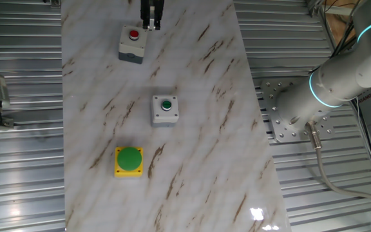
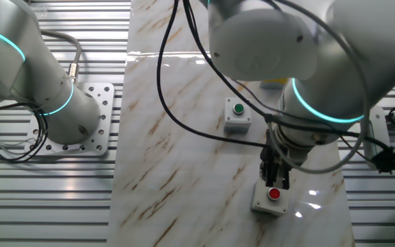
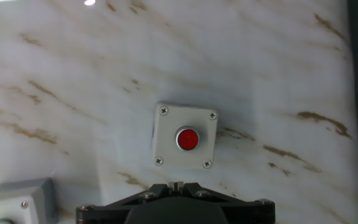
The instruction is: Press three buttons from left to right in sequence
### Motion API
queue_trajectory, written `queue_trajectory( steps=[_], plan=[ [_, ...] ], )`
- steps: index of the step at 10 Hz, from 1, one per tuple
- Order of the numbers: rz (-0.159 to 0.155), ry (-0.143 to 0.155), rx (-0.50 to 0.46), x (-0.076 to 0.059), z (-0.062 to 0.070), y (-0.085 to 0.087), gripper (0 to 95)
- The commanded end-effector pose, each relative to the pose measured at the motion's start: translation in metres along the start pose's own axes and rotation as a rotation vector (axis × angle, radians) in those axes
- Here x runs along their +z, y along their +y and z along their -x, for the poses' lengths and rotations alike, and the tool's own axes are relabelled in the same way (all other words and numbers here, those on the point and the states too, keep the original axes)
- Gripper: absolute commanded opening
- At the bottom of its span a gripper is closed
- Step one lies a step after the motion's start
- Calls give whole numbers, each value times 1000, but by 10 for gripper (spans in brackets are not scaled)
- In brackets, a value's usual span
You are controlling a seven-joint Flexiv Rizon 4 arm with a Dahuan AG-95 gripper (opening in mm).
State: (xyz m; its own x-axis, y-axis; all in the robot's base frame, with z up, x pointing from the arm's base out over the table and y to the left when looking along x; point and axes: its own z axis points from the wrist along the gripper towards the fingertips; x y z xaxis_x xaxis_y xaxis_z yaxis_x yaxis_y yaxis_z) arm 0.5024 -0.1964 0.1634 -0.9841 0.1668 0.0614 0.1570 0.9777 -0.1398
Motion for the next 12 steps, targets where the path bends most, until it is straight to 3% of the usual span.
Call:
queue_trajectory(
  steps=[1,6,9,12],
  plan=[
    [47,42,41,0,0,0,0],
    [55,55,48,0,0,0,0],
    [60,79,54,0,0,0,0],
    [65,79,41,0,0,0,0]
  ],
)
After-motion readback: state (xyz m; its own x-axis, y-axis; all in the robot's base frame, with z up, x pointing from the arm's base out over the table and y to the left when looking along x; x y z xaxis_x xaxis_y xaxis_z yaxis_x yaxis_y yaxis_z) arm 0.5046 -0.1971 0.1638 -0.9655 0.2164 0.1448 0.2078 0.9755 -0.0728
